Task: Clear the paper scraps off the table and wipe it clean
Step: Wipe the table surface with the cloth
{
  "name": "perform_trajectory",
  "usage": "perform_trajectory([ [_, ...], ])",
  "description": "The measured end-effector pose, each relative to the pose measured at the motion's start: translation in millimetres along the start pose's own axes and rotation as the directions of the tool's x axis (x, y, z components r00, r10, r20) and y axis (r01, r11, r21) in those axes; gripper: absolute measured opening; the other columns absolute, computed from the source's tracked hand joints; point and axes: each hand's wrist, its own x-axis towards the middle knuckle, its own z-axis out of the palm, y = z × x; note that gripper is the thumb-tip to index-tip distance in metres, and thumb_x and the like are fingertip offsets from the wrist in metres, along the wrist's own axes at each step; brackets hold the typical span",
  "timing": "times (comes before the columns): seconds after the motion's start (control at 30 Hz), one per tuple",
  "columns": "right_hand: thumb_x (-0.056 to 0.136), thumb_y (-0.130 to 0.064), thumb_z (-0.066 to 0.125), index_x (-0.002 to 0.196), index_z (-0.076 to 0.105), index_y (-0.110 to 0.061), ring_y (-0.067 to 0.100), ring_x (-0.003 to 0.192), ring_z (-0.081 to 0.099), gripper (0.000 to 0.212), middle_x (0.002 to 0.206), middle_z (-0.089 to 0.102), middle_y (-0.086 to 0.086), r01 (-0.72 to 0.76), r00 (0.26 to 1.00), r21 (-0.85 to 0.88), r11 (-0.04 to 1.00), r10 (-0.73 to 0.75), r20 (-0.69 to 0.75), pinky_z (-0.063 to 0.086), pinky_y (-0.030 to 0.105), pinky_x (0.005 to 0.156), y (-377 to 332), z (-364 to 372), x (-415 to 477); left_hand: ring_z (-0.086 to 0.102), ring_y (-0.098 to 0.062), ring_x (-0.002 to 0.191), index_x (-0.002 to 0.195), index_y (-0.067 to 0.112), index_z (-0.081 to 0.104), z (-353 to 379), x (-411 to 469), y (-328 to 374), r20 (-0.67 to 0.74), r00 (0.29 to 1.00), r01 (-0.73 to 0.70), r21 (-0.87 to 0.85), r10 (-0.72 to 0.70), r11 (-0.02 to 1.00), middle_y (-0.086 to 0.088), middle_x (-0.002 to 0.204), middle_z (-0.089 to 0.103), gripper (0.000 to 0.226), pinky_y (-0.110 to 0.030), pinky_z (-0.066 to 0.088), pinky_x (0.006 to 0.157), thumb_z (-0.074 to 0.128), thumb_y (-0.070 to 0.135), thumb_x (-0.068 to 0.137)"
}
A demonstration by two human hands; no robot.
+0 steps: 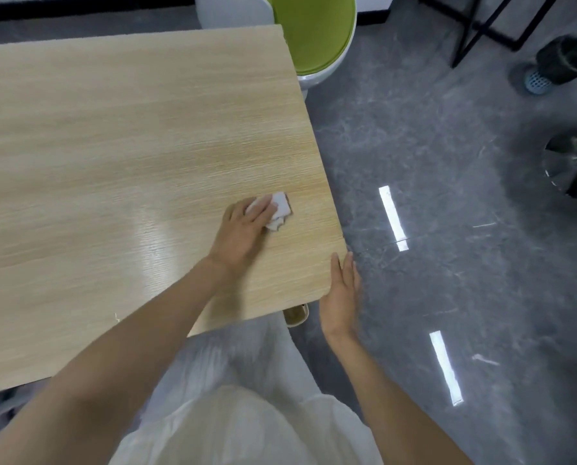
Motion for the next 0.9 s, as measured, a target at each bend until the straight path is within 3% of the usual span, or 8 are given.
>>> perform_trajectory([
  [0.13, 0.096, 0.004, 0.039, 0.15, 0.021, -0.02, 0.01, 0.142, 0.008, 0.062, 0.159, 0.008, -0.003, 0.057, 0.997, 0.007, 0.998, -0.058, 0.047, 0.003, 0.013, 0.11, 13.6, -12.9, 7.8, 0.05, -0.04, 0.113, 0.129, 0.008, 0.055, 19.0, -15.9, 89.0, -0.055, 0.916, 0.391, -0.1, -0.398, 0.915, -0.012, 0.14, 0.05, 0.049, -0.048, 0.042, 0.092, 0.06, 0.005, 0.08],
  [0.33, 0.094, 0.006, 0.038, 0.152, 0.012, -0.02, 0.01, 0.14, 0.015, 0.068, 0.158, 0.013, -0.003, 0.134, 0.988, 0.016, 0.991, -0.135, 0.072, 0.007, 0.013, 0.107, 27.5, -23.2, 8.1, 0.053, -0.026, 0.114, 0.137, 0.017, 0.046, 29.9, -62.5, 114.1, 0.164, 0.967, -0.223, 0.175, 0.195, 0.959, 0.0, 0.145, 0.046, 0.065, -0.035, 0.032, 0.092, 0.065, 0.012, 0.075],
  [0.4, 0.085, 0.018, 0.039, 0.152, 0.009, -0.017, 0.016, 0.142, 0.011, 0.082, 0.16, 0.007, 0.0, 0.187, 0.98, -0.043, 0.981, -0.184, 0.072, 0.008, 0.015, 0.108, 29.2, -20.1, 6.0, 0.05, -0.027, 0.114, 0.134, 0.016, 0.048, 22.3, -66.2, 87.3, 0.039, 0.999, 0.019, 0.231, -0.029, 0.973, -0.004, 0.142, 0.048, 0.052, -0.039, 0.035, 0.091, 0.049, 0.017, 0.082],
  [0.5, 0.082, 0.022, 0.041, 0.152, 0.009, -0.016, 0.018, 0.145, 0.0, 0.086, 0.16, -0.005, 0.002, 0.21, 0.974, -0.087, 0.974, -0.202, 0.099, 0.006, 0.027, 0.119, 29.5, -14.2, 3.2, 0.037, -0.031, 0.126, 0.131, 0.008, 0.051, 16.5, -69.6, 98.5, -0.116, 0.846, 0.523, -0.019, -0.521, 0.852, -0.011, 0.14, 0.048, 0.049, -0.051, 0.035, 0.101, 0.044, 0.013, 0.082],
  [0.57, 0.081, 0.022, 0.042, 0.152, 0.008, -0.016, 0.018, 0.146, -0.003, 0.087, 0.16, -0.008, 0.003, 0.227, 0.972, -0.102, 0.969, -0.218, 0.091, 0.008, 0.034, 0.12, 32.4, -9.4, 1.6, 0.036, -0.032, 0.135, 0.131, 0.005, 0.051, 29.7, -67.5, 142.9, -0.074, 0.834, 0.54, -0.092, -0.547, 0.836, -0.013, 0.142, 0.047, 0.05, -0.055, 0.026, 0.109, 0.039, 0.005, 0.083],
  [0.73, 0.092, 0.004, 0.044, 0.152, 0.003, -0.011, 0.019, 0.147, -0.008, 0.074, 0.16, -0.009, 0.007, 0.285, 0.958, -0.132, 0.949, -0.276, 0.08, 0.002, 0.04, 0.121, 43.2, -1.6, 0.0, 0.043, -0.023, 0.133, 0.136, 0.013, 0.051, 33.3, -86.3, 158.8, 0.105, 0.987, 0.119, 0.018, -0.12, 0.993, -0.003, 0.144, 0.047, 0.053, -0.045, 0.025, 0.113, 0.029, 0.011, 0.088],
  [0.83, 0.081, 0.012, 0.053, 0.151, 0.0, -0.01, 0.024, 0.146, -0.013, 0.091, 0.158, -0.013, 0.013, 0.288, 0.958, -0.278, 0.916, -0.276, 0.083, -0.007, 0.041, 0.119, 37.8, -1.1, -2.6, 0.037, -0.03, 0.137, 0.139, 0.007, 0.045, 18.6, -107.7, 109.3, -0.018, 0.937, 0.35, 0.055, -0.35, 0.935, -0.01, 0.147, 0.041, 0.059, -0.043, 0.016, 0.113, 0.039, 0.002, 0.081],
  [0.9, 0.077, 0.015, 0.05, 0.151, -0.002, -0.01, 0.028, 0.146, -0.015, 0.094, 0.157, -0.013, 0.017, 0.316, 0.948, -0.326, 0.891, -0.314, 0.062, -0.011, 0.042, 0.118, 29.9, 1.2, -7.2, 0.026, -0.031, 0.142, 0.142, 0.005, 0.039, 12.4, -109.3, 101.1, -0.091, 0.774, 0.626, -0.041, -0.627, 0.779, -0.012, 0.151, 0.034, 0.059, -0.046, 0.011, 0.117, 0.042, 0.001, 0.083],
])
